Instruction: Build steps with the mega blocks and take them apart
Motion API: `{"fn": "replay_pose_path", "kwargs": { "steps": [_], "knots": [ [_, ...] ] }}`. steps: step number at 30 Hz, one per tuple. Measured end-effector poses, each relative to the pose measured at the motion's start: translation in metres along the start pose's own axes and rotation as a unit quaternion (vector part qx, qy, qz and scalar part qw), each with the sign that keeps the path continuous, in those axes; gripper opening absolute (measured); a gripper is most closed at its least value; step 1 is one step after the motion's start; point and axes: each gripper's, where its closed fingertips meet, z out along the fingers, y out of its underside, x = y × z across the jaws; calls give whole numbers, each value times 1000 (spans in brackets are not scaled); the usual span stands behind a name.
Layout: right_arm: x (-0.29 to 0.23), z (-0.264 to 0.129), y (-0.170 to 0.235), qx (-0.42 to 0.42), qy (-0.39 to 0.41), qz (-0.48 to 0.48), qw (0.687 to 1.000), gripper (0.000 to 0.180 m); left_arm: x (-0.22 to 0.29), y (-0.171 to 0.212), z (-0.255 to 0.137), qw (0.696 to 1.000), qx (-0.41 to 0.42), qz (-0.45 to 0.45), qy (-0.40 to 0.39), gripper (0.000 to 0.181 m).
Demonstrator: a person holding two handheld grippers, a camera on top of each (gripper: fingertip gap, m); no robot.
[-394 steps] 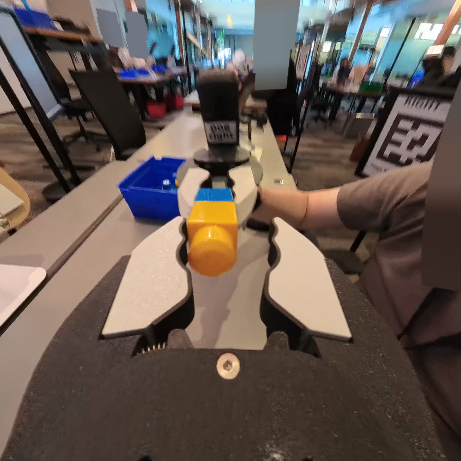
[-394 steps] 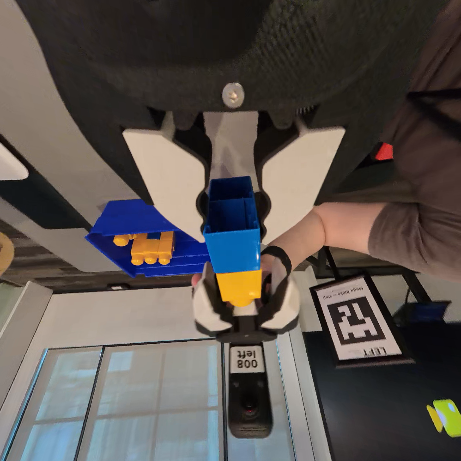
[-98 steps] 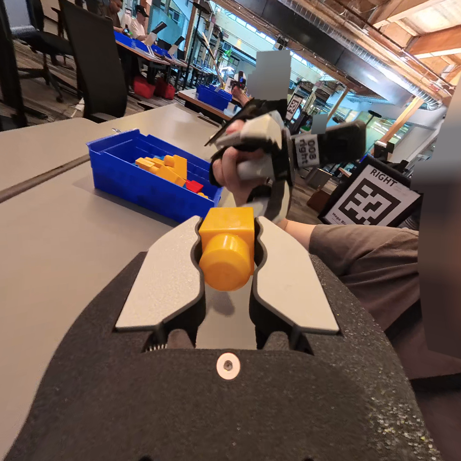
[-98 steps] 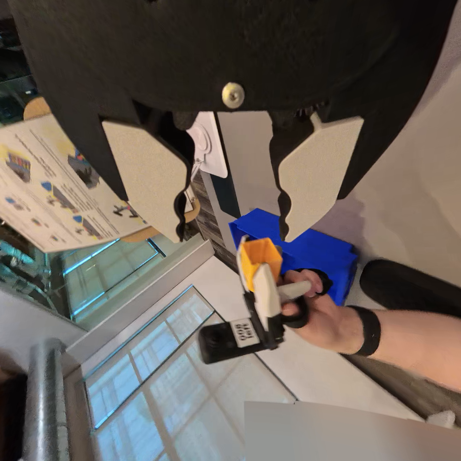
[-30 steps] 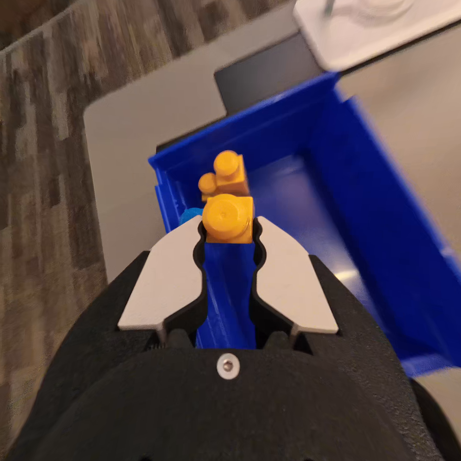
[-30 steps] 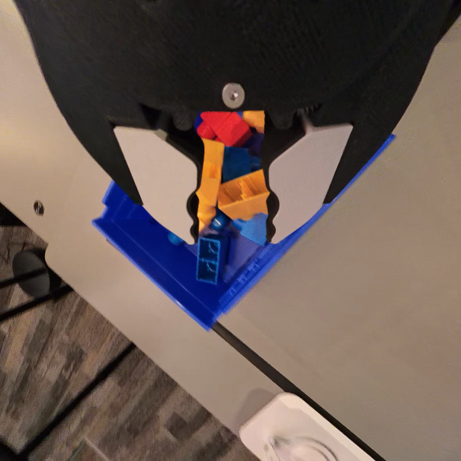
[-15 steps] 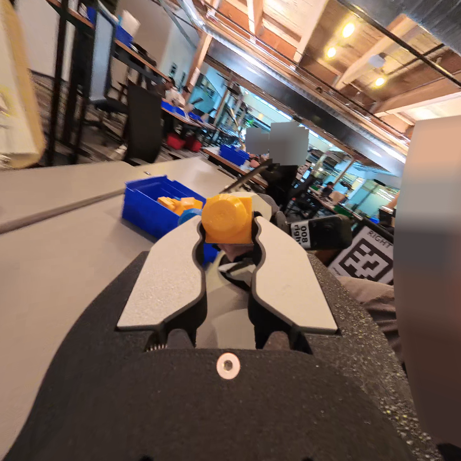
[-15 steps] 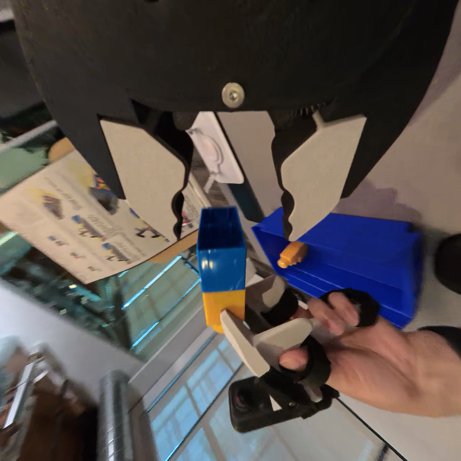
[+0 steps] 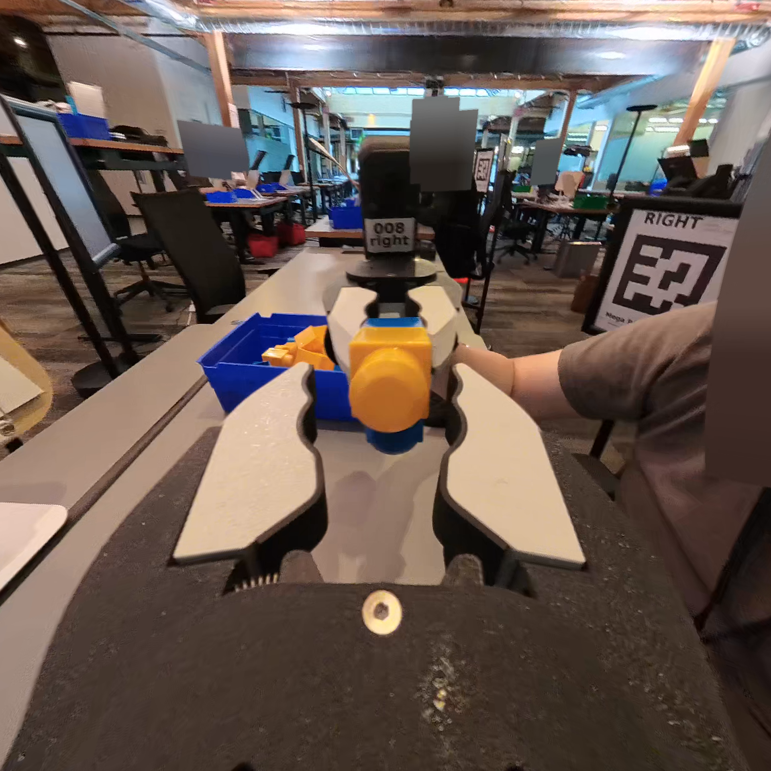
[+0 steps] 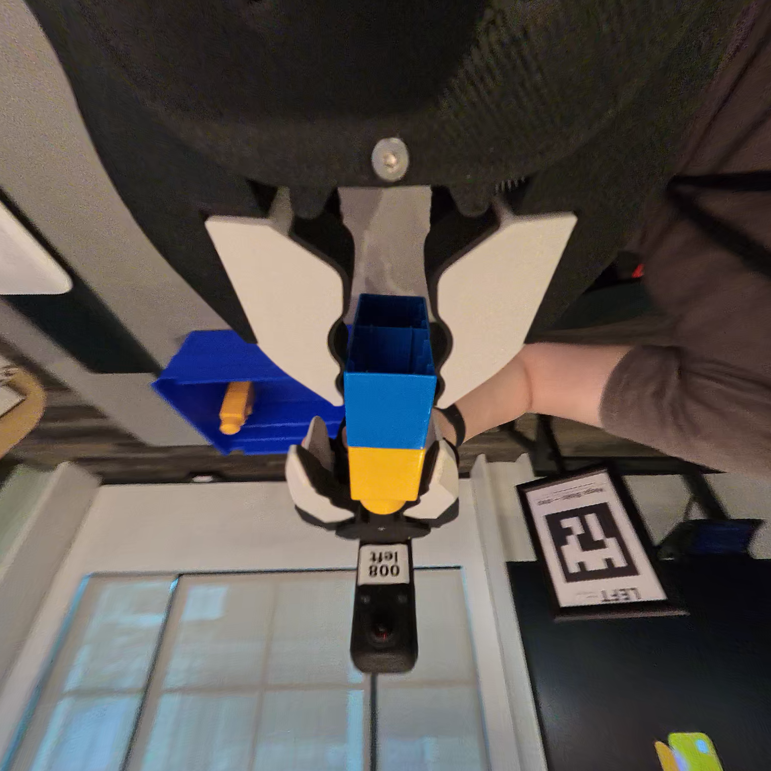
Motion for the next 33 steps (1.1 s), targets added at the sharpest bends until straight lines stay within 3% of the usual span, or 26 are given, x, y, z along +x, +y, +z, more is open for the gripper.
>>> {"fn": "replay_pose_path", "kwargs": {
  "steps": [4, 5, 10, 14, 16, 18, 21, 23, 27, 31, 33],
  "knots": [
    [1, 2, 16, -37, -22, -3, 999, 37, 1, 28, 16, 997, -71, 3, 1, 55],
    [1, 3, 20, -48, -25, -10, 999, 37, 3, 31, 18, 997, -77, 9, 7, 45],
    [9, -7, 23, -61, -30, -11, 998, 37, -4, 25, 14, 998, -66, -8, -3, 36],
    [31, -40, 17, -74, 8, -19, 997, 37, -10, -20, -24, 999, 34, -38, -11, 36],
    [55, -75, 10, -101, 84, -51, 990, 37, -14, -27, -42, 999, 35, -24, -33, 36],
    [91, -134, 6, -149, 225, -76, 960, 37, -17, -28, -51, 998, 12, 4, -66, 36],
    [130, -248, 28, -255, 423, -43, 869, 37, -12, -26, -52, 996, -17, 31, -76, 36],
    [141, -304, 57, -300, 481, 29, 823, 37, -11, -23, -48, 996, -27, 33, -78, 36],
    [154, -341, 114, -311, 479, 186, 800, 38, -10, -10, -35, 997, -47, 7, -59, 36],
    [189, -361, 132, -304, 546, 180, 760, 41, -11, 4, -24, 997, -65, -20, -43, 36],
    [193, -358, 124, -301, 556, 157, 759, 51, -12, 10, -18, 996, -70, -45, -36, 36]
  ]
}}
